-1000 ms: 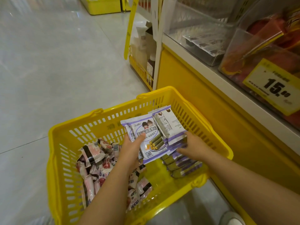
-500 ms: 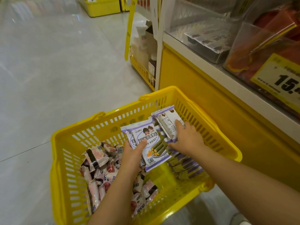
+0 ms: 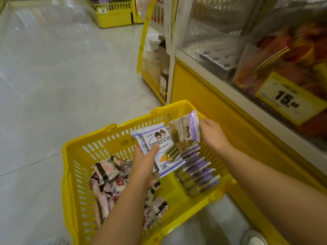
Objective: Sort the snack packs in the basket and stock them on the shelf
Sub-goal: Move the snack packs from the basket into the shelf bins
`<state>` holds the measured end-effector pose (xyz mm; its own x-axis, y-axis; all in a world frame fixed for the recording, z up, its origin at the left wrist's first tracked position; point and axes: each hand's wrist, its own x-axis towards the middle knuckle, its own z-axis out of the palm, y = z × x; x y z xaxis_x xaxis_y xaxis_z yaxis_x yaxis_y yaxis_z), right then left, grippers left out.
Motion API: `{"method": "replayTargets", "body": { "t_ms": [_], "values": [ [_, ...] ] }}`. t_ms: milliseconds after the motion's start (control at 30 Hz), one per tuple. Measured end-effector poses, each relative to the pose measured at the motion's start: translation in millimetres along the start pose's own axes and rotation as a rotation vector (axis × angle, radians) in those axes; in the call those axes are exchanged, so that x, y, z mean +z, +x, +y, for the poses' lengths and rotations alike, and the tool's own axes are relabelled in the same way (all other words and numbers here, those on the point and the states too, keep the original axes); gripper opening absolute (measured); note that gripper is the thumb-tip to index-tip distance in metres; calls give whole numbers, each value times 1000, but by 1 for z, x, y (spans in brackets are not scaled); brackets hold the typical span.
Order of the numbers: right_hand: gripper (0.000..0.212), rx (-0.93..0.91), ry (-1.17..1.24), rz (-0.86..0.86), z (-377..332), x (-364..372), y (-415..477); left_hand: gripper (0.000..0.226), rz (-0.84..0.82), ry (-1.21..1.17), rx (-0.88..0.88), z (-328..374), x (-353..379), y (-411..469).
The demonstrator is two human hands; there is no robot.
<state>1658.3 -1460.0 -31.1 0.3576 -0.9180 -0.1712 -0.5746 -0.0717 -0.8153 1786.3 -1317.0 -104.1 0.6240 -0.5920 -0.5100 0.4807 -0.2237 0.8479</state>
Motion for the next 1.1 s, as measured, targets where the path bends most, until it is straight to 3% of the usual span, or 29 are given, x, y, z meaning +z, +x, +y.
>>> {"method": "replayTargets", "body": {
  "t_ms": [100,233,333,567,733,900,1100],
  "values": [
    [22,-65,-24,-48,-14,-30,-19,47,-20,22,72,15,13,-18],
    [36,-26,-210,-197,-6,-50,-51,80,-39,67,16,19,20,-40],
    [38,-55,-325,-246,-3,-56,-67,89,9,71,-21,13,12,-44],
    [33,-34,-351,-366,11,-21,-59,75,133,142,97,15,-21,-32],
    [39,-46,-454,-451,29,31,-36,79,292,155,187,17,-36,-13],
    [47,-143,-597,-436,37,74,-16,74,361,160,212,10,-46,6],
    [51,-102,-761,-399,44,110,-7,68,346,237,308,2,-43,13]
  ]
}}
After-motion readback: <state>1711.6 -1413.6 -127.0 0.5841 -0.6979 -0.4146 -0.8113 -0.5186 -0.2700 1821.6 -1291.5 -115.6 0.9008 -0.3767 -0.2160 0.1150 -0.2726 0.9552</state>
